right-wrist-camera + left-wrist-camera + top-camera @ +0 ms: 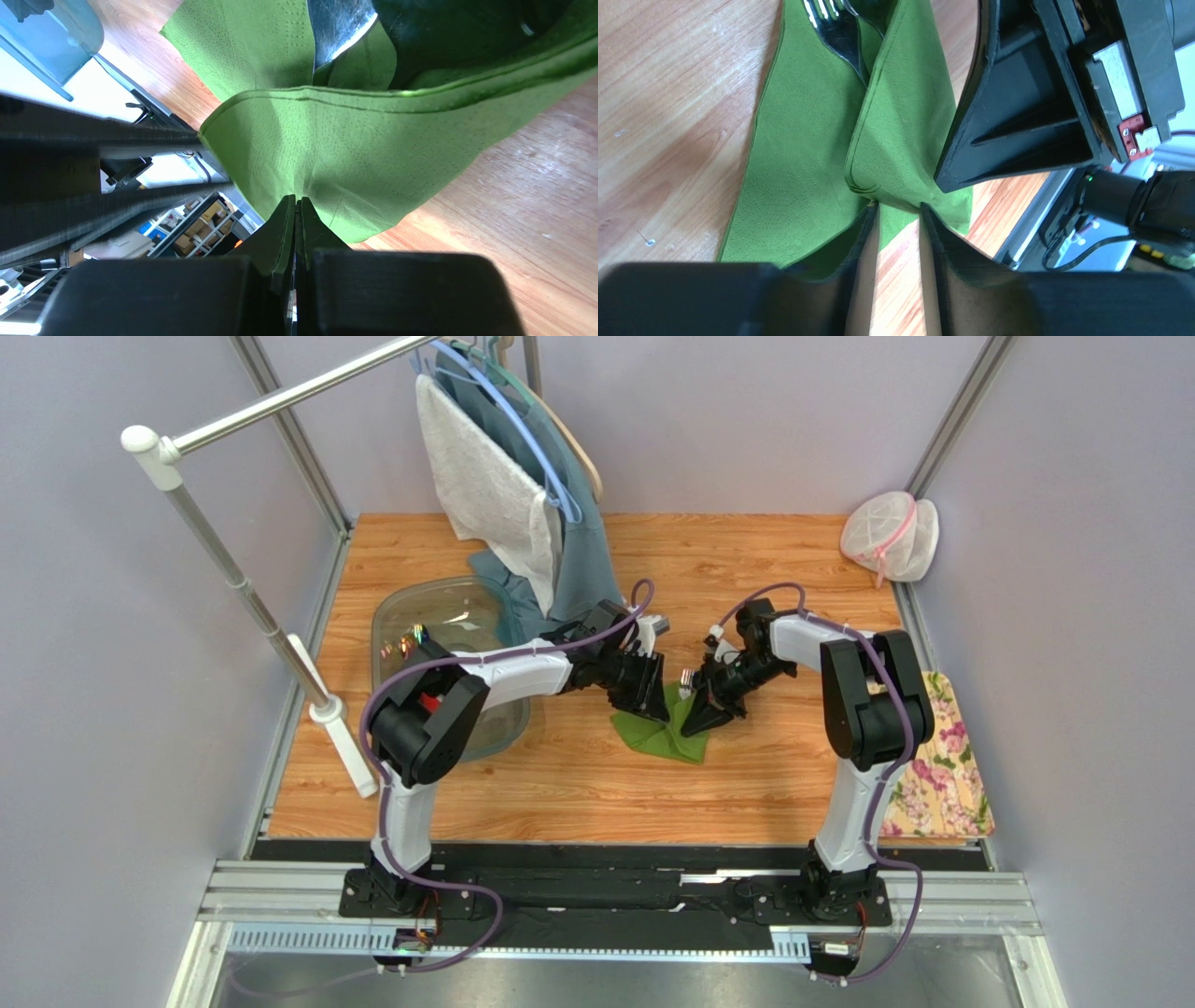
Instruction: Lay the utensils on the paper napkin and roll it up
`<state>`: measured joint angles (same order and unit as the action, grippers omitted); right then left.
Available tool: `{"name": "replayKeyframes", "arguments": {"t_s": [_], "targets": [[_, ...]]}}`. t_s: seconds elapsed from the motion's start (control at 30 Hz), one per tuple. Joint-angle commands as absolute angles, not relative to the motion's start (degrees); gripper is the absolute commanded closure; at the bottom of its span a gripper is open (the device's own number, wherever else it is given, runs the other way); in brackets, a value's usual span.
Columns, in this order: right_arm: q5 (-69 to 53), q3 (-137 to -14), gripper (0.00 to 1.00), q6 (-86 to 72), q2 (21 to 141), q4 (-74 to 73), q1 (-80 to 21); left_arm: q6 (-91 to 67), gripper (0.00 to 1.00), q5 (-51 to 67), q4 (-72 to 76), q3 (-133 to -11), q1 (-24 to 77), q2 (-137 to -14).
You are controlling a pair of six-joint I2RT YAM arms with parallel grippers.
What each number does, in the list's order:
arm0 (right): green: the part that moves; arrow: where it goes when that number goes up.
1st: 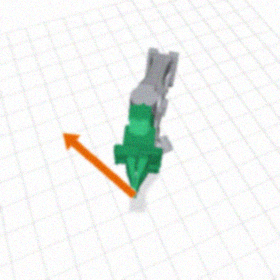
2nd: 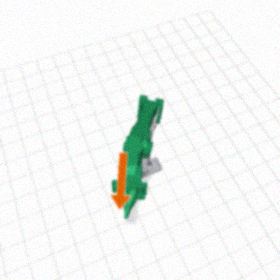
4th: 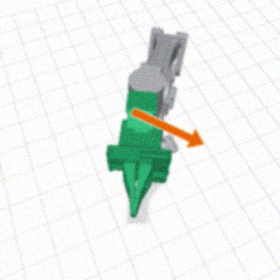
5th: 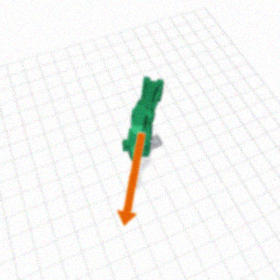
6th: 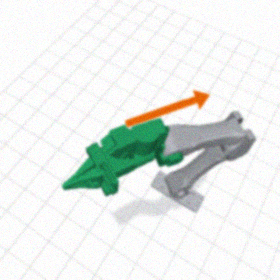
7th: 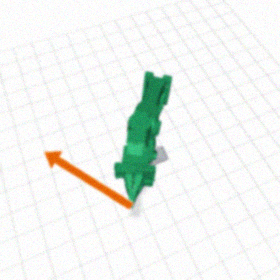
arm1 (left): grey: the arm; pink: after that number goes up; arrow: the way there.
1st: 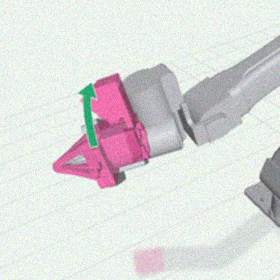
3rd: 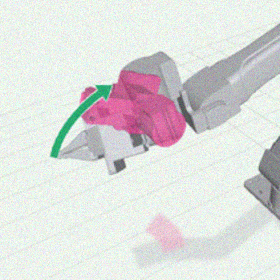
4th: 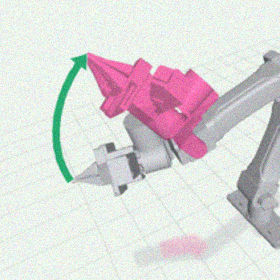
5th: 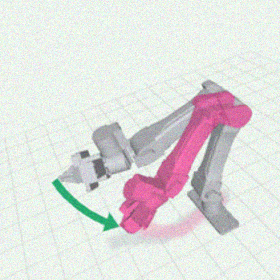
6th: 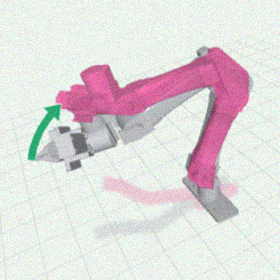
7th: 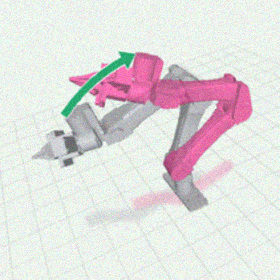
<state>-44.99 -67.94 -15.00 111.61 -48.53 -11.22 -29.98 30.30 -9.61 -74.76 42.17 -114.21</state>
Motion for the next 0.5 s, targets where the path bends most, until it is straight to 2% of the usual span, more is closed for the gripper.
{"name": "replayKeyframes", "arguments": {"t_s": [0.0, 0.1, 0.47], "targets": [[-44.38, -68.55, 1.00, -15.29, 110.83, -47.64, -11.51, -30.32, 0.83, 29.36, -7.91, -76.38, 41.84, -114.43], [-44.47, -68.73, 1.00, -14.77, 110.04, -48.43, -11.60, -29.80, 1.00, 28.30, -7.91, -75.76, 41.57, -114.35], [-44.65, -65.66, 0.96, -12.83, 107.49, -49.58, -13.88, -27.68, 1.00, 25.84, -6.77, -74.18, 41.14, -114.61]]}}
